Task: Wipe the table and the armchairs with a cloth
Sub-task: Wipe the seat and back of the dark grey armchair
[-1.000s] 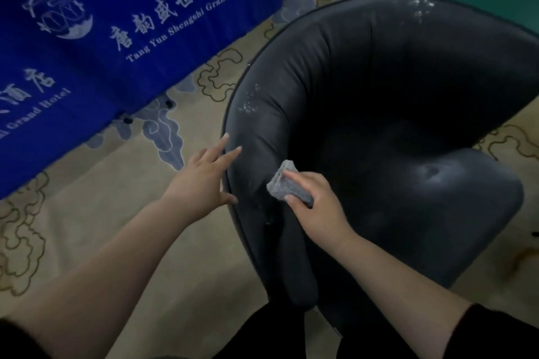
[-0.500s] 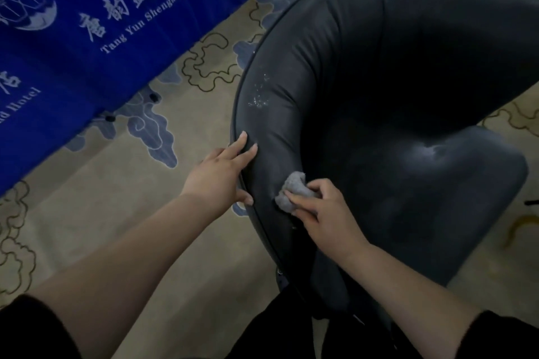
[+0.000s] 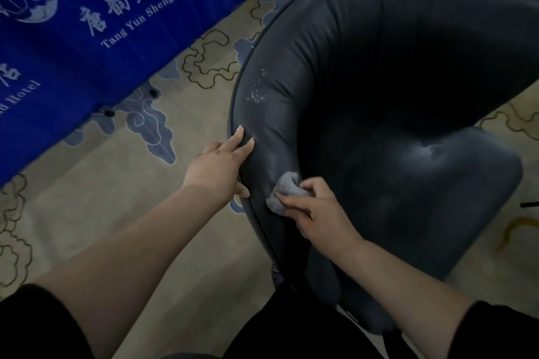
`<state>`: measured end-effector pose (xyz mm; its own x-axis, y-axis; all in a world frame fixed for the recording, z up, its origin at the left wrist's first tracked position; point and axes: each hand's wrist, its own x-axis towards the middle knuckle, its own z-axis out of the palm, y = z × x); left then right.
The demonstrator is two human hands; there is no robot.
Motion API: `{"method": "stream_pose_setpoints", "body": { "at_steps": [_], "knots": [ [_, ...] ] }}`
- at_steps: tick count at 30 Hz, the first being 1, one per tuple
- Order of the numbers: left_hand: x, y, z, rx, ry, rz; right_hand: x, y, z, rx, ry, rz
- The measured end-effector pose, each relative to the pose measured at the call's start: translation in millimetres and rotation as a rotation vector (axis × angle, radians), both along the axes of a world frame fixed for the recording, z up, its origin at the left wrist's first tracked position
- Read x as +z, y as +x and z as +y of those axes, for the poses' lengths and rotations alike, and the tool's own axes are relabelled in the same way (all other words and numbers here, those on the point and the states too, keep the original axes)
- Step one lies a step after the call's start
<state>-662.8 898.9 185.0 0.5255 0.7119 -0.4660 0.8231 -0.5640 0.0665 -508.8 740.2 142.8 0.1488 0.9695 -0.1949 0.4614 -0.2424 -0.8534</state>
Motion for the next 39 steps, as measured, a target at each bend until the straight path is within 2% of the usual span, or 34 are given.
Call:
{"method": "stream_pose_setpoints", "body": {
  "at_steps": [4,9,11,17,21,25,31,36,39],
  "knots": [
    [1,2,0,0.019,-0.008,-0.016,3,9,2,-0.109,-0.052,0.121],
    [-1,2,-1,0.047,-0.004,-0.029,4,-14,23,0.004,0.055,-0.075],
    [-1,2,-2,0.060,-0.014,-0.021,-1,-13,12,0.015,0.061,-0.096],
    [-2,6,-2,0.066,-0.006,0.000,-10,10,-32,-0.044,-0.067,0.047],
    [-2,5,-2,0.066,-0.002,-0.006,-5,7,-30,-0.172,-0.006,0.100],
    [-2,3,-3,0.067,0.002,0.004,-9,-14,-23,-0.022,0.055,-0.049],
    [-1,1,-2,0.042,0.022,0.038,-18,6,-42,-0.230,-0.113,0.171],
    [-4,-2,4,0.034,0.006,0.039,-4,-10,-20,-0.174,0.015,0.142],
    [-5,-5,7,0.023,-0.006,0.011,-5,-15,-18,-0.117,-0.009,0.009]
  ]
}}
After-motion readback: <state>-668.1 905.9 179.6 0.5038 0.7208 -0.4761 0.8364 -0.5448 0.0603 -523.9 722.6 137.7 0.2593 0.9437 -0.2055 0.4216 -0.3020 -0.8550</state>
